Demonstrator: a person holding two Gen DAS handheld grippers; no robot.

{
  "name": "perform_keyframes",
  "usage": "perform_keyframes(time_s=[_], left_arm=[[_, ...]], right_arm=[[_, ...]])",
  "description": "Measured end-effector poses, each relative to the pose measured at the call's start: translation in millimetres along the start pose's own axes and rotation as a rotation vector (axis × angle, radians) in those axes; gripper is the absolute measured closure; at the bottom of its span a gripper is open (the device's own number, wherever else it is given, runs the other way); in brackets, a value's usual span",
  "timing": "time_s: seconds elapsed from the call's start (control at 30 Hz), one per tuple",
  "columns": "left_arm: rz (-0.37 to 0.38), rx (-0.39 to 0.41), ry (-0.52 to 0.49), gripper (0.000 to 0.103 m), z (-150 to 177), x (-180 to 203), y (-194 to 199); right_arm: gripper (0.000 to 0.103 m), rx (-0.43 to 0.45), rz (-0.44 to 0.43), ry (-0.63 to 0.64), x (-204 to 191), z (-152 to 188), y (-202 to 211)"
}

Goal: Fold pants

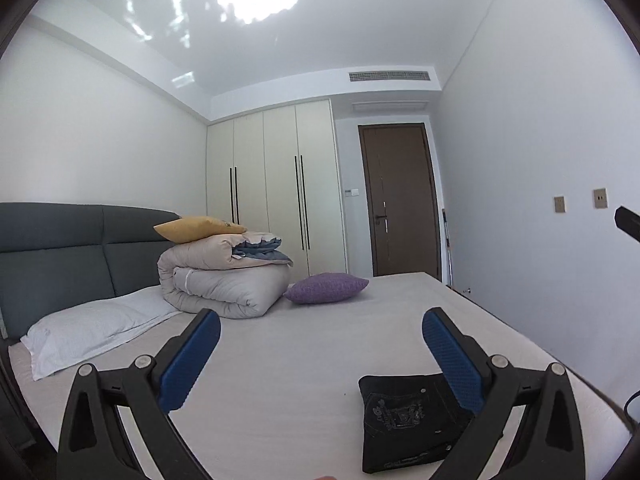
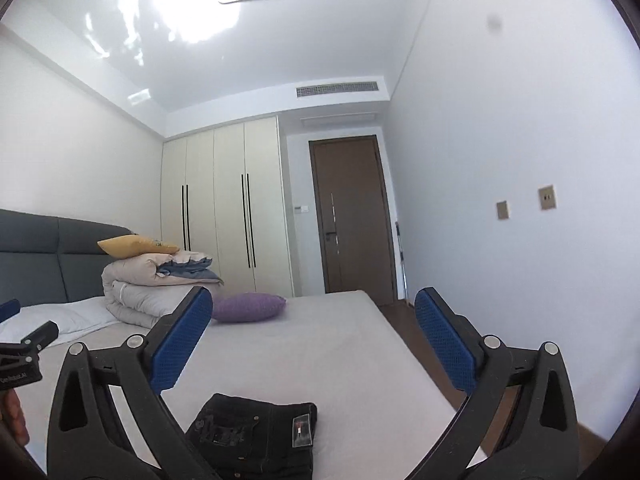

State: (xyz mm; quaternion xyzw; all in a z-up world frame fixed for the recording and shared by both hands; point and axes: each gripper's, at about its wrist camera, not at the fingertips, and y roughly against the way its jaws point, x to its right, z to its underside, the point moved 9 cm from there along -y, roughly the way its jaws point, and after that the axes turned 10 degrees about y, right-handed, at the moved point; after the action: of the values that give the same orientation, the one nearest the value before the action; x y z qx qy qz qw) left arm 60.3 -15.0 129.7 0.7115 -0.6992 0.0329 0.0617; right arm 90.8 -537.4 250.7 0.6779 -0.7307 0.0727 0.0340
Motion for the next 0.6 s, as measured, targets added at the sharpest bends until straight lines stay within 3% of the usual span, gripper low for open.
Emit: perform_keyframes(time_s=[0.13, 0.23, 0.33, 0.47, 0.6], left_arm=[[-0.073, -0.087, -0.031, 0.000, 8.3, -8.9, 14.9], [-0.102, -0.151, -0.038, 0.000, 29.4, -14.5, 13.9], [-0.138, -0.261, -0.045, 0.000, 64.3, -21.7, 4.0], [-0.128, -0.448, -0.003, 0.000, 121.2, -29.1, -12.0], [-0.146, -0.541, 0.003, 0.000, 157.9, -33.0, -11.7]], right_arm=[[0.000, -0.045, -0.099, -0.030, -8.8, -15.3, 25.6], [0.000, -0.129, -0.124, -0.046, -9.0, -7.1, 53.3], [0.000, -0.231, -0.115, -0.019, -16.9, 21.8, 52.8], [0.000, -0.364, -0.139, -0.031, -32.5, 64.3, 52.9], [0.000, -0.474, -0.145, -0.048, -45.0, 102.4, 57.6]])
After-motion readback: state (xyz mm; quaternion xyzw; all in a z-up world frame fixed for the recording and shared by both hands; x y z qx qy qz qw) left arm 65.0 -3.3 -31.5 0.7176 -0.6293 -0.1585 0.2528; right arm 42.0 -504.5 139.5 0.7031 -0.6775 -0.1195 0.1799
